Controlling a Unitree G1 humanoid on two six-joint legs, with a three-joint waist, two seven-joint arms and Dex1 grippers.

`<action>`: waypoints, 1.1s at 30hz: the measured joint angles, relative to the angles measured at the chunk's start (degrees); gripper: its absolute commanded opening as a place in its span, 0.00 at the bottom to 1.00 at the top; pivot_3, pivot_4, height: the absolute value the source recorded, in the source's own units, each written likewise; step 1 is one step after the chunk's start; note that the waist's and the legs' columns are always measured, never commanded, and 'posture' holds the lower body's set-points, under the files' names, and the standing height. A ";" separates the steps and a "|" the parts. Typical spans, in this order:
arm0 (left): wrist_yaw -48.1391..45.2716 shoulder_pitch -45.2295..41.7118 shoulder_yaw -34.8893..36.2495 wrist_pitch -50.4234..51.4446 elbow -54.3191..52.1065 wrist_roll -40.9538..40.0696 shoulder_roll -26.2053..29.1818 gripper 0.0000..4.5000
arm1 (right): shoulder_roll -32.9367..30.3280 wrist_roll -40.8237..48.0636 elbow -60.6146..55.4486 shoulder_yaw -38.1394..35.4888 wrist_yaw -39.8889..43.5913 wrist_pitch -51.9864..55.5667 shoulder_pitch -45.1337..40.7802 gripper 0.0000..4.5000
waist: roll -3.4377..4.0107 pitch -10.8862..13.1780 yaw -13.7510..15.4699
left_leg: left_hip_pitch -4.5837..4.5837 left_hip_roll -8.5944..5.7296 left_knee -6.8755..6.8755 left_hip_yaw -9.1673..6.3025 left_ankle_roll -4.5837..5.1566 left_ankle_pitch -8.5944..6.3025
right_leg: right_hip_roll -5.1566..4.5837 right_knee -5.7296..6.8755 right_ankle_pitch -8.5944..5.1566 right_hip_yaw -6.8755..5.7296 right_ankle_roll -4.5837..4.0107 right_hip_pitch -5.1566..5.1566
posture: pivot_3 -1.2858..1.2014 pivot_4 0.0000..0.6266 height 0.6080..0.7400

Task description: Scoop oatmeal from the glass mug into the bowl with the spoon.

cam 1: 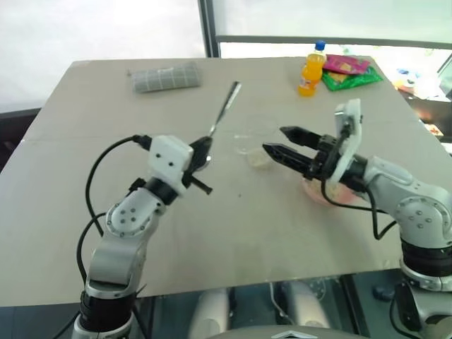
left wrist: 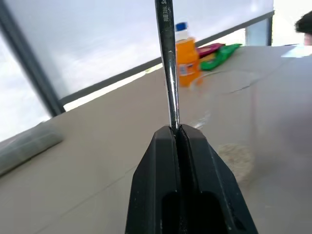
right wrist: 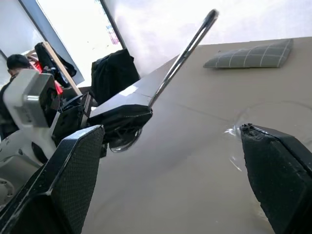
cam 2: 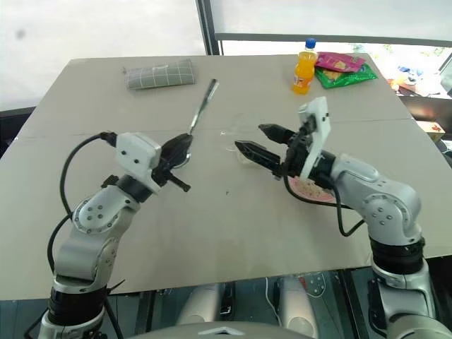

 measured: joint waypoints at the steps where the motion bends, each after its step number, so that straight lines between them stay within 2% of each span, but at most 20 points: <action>1: -0.87 -0.03 -0.78 -0.83 -0.13 0.56 0.63 0.01 | 1.36 0.31 0.71 -0.01 -1.38 0.30 -0.43 1.00 | 0.02 0.01 -0.01 | 0.03 0.00 0.00 0.01 0.00 0.00 | 0.00 0.06 0.01 0.02 0.02 -0.01 | 0.52 0.24 1.00; 5: -3.31 0.06 -2.84 -4.13 -0.21 2.36 1.97 0.01 | 4.99 1.56 2.10 -0.07 -5.17 1.08 -1.52 1.00 | 0.02 0.01 -0.06 | 0.07 0.02 0.00 0.01 0.00 0.00 | 0.11 0.19 0.02 0.02 0.05 -0.01 | 0.52 0.24 1.00; 12: -6.46 1.96 -5.32 -7.00 -0.23 3.41 3.00 0.01 | 7.89 1.60 2.33 -0.33 -7.03 0.86 -3.43 1.00 | 0.03 0.01 -0.16 | 0.09 0.04 0.05 0.01 0.00 0.00 | 0.13 0.25 0.02 0.02 0.06 -0.01 | 0.52 0.24 1.00; 14: -7.27 2.01 -5.36 -7.04 -0.21 3.41 3.04 0.00 | 8.08 1.63 2.34 -0.48 -7.20 0.85 -3.59 0.87 | 0.03 0.01 -0.16 | 0.08 0.03 0.11 0.01 0.00 0.00 | 0.14 0.29 0.02 0.02 0.07 -0.01 | 0.52 0.24 1.00; 15: -7.53 2.07 -5.38 -7.25 -0.19 3.42 3.16 0.00 | 8.04 1.74 2.35 -0.60 -7.21 0.85 -3.59 0.87 | 0.03 0.02 -0.20 | 0.08 0.04 0.15 0.00 0.00 0.00 | 0.14 0.32 0.02 0.02 0.07 -0.01 | 0.52 0.24 1.00; 16: -7.59 2.06 -5.38 -7.39 -0.04 3.43 3.13 0.00 | 7.85 1.91 2.35 -0.62 -7.12 0.87 -3.56 0.71 | 0.03 0.02 -0.22 | 0.08 0.04 0.17 -0.01 0.00 0.00 | 0.14 0.34 0.02 0.03 0.07 -0.01 | 0.52 0.24 1.00; 17: -7.59 2.06 -5.38 -7.44 0.16 3.44 3.08 0.00 | 7.67 2.07 2.35 -0.62 -7.04 0.89 -3.56 0.65 | 0.03 0.02 -0.22 | 0.08 0.04 0.19 -0.01 0.00 0.00 | 0.14 0.35 0.02 0.03 0.07 -0.01 | 0.52 0.24 1.00; 19: -7.73 1.96 -5.40 -7.78 0.51 3.83 3.06 0.00 | 7.33 2.22 2.34 -0.69 -7.00 0.89 -3.45 0.42 | 0.03 0.02 -0.22 | 0.08 0.04 0.24 0.00 0.00 0.00 | 0.15 0.38 0.02 0.02 0.07 -0.01 | 0.52 0.24 1.00; 23: -8.12 1.91 -6.15 -8.72 1.44 4.81 3.07 0.00 | 7.38 2.40 2.32 -0.72 -7.45 0.88 -3.16 0.04 | 0.03 0.02 -0.26 | 0.07 0.06 0.31 0.01 0.00 0.00 | 0.19 0.41 0.03 0.03 0.07 0.00 | 0.52 0.24 1.00; 24: -8.08 1.90 -6.48 -8.72 1.73 5.04 2.91 0.00 | 7.61 3.37 1.92 -0.47 -7.00 0.93 -3.16 0.01 | 0.05 0.03 -0.29 | 0.07 0.06 0.31 0.00 0.00 0.00 | 0.19 0.41 0.03 0.03 0.07 0.00 | 0.52 0.24 1.00; 28: -7.99 1.93 -6.58 -9.75 2.70 5.84 2.52 0.28 | 7.20 3.11 1.70 -0.66 -7.38 0.90 -3.05 0.00 | 0.05 0.03 -0.36 | 0.03 0.08 0.42 -0.02 0.00 0.00 | 0.21 0.43 0.03 0.03 0.07 0.00 | 0.52 0.24 1.00; 32: -7.13 1.91 -6.54 -10.13 3.86 6.79 2.03 0.67 | 7.18 3.18 1.81 -0.79 -7.42 0.89 -3.02 0.00 | 0.05 0.03 -0.55 | 0.03 0.09 0.48 -0.04 0.00 0.00 | 0.21 0.46 0.03 0.04 0.07 0.02 | 0.52 0.24 1.00; 33: -6.68 1.91 -6.40 -10.11 3.87 7.06 1.68 0.67 | 7.09 3.52 1.97 -1.00 -7.44 0.90 -3.02 0.00 | 0.05 0.03 -0.59 | 0.03 0.09 0.49 -0.06 0.01 0.00 | 0.21 0.47 0.03 0.04 0.08 0.03 | 0.52 0.24 1.00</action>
